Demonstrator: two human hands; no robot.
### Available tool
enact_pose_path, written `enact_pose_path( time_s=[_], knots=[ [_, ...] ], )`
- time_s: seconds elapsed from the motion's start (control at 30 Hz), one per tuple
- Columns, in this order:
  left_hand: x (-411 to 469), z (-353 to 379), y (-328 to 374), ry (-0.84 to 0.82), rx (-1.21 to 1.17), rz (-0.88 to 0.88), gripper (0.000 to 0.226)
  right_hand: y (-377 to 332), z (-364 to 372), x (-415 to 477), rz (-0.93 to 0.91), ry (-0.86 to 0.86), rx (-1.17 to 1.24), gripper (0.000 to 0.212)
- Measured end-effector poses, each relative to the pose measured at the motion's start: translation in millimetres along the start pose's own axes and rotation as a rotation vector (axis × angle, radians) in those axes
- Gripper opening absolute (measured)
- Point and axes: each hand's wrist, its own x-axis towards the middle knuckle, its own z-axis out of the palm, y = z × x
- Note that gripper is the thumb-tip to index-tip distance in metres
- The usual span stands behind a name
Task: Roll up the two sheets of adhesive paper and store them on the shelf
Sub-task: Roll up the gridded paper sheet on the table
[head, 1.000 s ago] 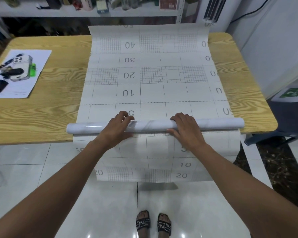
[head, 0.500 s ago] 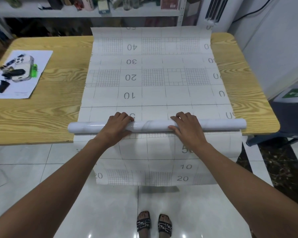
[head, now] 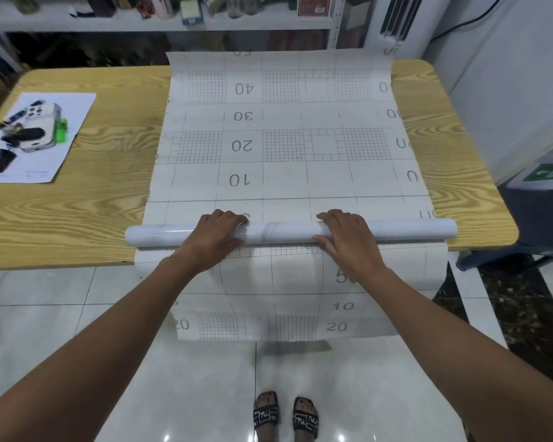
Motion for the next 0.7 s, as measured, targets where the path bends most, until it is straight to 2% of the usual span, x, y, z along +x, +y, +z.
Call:
enact_pose_path(
  time_s=[0.2,0.43,0.7],
  knots=[
    [1.4,-0.4,-2.2,-0.034,0.019,0.0,0.04,0.7,2.0,-2.2,-0.032,0.039,-0.009,0.046],
    [1.2,0.1,-4.0,-0.076,0.018,-0.012,0.039,-0.6,2.8,-4.8,-0.06,0.067,-0.022,0.05],
    [1.9,0.1,-5.3,-0.113,-0.037,-0.029,0.035,-1.8,5.5,-0.8,-0.071,0.044,-0.025,0.049]
  ],
)
